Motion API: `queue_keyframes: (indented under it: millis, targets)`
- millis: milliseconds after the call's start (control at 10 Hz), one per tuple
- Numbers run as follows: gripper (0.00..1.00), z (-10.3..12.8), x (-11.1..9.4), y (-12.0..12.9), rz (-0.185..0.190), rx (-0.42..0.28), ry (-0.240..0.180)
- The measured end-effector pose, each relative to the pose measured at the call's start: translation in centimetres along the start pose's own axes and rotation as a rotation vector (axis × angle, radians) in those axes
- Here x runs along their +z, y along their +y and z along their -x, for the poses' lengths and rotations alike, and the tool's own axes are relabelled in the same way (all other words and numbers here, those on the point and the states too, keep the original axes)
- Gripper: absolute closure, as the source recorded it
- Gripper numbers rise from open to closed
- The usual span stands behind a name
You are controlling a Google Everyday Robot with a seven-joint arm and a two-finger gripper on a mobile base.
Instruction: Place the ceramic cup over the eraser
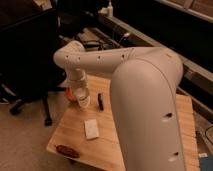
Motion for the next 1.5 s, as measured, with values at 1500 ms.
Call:
queue_keyframes:
  millis: [1500]
  targets:
    - [1.00,-0.7,-1.2,-7.2,0.012,0.201,0.100]
